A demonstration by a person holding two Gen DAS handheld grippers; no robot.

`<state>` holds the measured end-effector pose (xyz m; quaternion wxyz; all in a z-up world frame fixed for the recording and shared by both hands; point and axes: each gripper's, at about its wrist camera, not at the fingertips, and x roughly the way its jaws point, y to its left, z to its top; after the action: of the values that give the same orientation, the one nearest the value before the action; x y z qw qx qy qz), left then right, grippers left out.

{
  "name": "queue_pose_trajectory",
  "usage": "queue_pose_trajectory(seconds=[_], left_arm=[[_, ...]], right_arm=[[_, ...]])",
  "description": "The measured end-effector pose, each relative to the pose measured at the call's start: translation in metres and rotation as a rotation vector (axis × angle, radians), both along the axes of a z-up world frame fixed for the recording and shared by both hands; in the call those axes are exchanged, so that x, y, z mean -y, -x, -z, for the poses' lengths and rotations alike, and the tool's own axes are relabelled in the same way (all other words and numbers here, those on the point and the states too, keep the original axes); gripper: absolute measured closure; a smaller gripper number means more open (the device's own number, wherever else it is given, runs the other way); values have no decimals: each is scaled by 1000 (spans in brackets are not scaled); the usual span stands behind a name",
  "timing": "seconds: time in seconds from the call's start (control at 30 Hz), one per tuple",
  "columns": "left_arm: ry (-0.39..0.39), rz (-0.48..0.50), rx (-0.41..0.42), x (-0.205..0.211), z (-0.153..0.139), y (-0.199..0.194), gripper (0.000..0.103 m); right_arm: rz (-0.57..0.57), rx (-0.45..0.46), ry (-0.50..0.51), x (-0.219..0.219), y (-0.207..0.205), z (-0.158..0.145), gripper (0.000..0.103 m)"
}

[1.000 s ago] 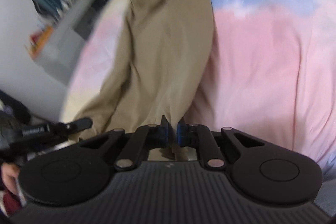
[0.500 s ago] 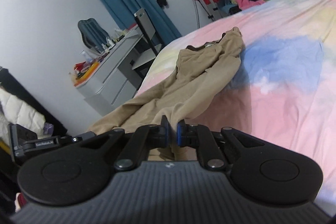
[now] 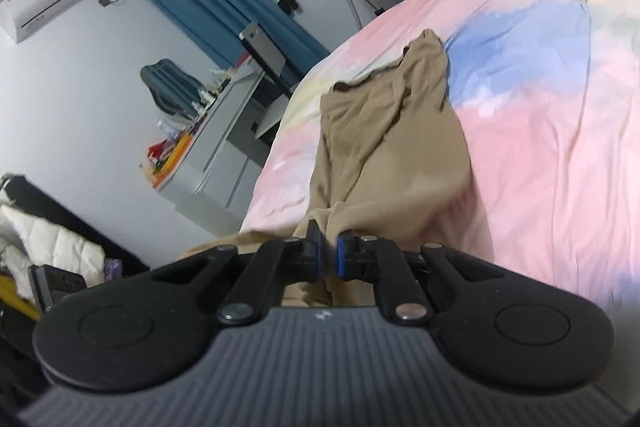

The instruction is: Fold clothes

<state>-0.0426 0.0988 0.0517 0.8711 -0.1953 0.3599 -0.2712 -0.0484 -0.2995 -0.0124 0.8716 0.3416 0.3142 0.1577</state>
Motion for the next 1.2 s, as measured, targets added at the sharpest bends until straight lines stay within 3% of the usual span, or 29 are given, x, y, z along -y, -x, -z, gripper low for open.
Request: queue_pose_trajectory(seconds=[0.3, 0.43, 0.57, 0.73, 0.9, 0.93, 1.0, 1.03, 1.07, 1.13, 1.2], left_arm=[[-82, -8, 53, 34, 12, -149, 95], [-137, -33, 40, 49, 43, -219, 95], [-181, -57, -10, 61, 91, -274, 95], [-246, -61, -31, 69, 137, -304, 95], [-310, -49, 16, 77, 143, -299, 92], [-320, -49, 28, 79, 141, -296, 89], [-329, -48, 56, 82, 135, -286, 70], [-338, -50, 73, 84, 131, -280, 56], [-354, -60, 93, 86, 126, -273, 46], [-379, -87, 137, 89, 115, -258, 37], [-355, -126, 170, 86, 103, -243, 26]], right_arm=[[20, -10, 57, 12, -133, 23, 92], [22, -36, 102, 10, -195, 49, 92], [39, -64, 183, -1, -240, 81, 92], [13, -60, 341, -19, -270, 109, 92], [14, -59, 401, -26, -275, 117, 91], [18, -53, 394, -25, -274, 115, 90], [26, -43, 382, -25, -269, 112, 87], [33, -39, 379, -25, -267, 110, 76], [43, -32, 377, -26, -263, 108, 58], [67, 0, 384, -29, -252, 101, 37], [76, 43, 396, -34, -239, 90, 34]])
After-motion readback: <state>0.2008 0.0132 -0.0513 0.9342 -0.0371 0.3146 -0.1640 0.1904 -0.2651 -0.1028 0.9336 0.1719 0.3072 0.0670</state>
